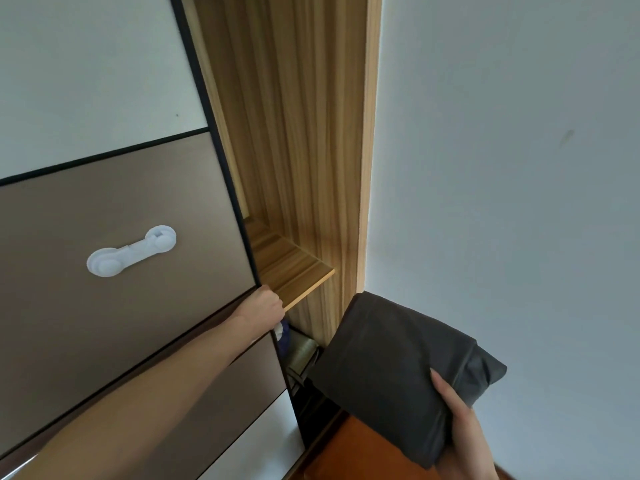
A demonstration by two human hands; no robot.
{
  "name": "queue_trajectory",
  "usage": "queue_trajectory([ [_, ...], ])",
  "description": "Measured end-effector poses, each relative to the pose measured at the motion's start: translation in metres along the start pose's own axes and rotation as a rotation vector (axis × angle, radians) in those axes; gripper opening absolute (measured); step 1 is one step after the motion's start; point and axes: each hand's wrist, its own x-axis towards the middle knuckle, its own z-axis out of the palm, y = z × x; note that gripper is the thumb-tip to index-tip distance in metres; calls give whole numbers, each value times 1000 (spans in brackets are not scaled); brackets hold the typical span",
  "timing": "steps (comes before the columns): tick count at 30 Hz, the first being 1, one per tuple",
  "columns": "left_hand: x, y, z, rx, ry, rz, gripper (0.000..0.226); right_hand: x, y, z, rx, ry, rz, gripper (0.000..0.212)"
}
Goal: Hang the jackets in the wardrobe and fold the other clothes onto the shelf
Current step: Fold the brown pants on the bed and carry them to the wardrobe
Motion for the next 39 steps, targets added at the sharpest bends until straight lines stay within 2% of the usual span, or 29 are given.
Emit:
queue_trajectory([
  [7, -28, 6, 25, -29, 9, -21, 19, -19, 26, 10, -33, 39, -15, 89],
  [14, -75, 12, 50, 3, 33, 23, 24, -36, 47, 21, -1, -6, -26, 53],
  [22, -122, 17, 61, -17, 6, 7, 27, -59, 74, 39, 44, -37, -9, 45],
  [29, -162, 25, 80, -36, -29, -4, 25, -72, 101, 43, 27, -40, 22, 48],
  [34, -190, 31, 96, -55, -20, -32, 22, -81, 119, 47, 3, -22, 48, 61],
  [35, -195, 32, 99, -75, -32, -35, 24, -82, 122, 48, -13, 0, 50, 70],
  [38, -211, 34, 115, -140, -8, -115, 29, -74, 134, 45, -24, 53, 56, 117],
  [39, -217, 35, 120, -137, 18, -140, 29, -70, 137, 44, -5, 49, 67, 121],
])
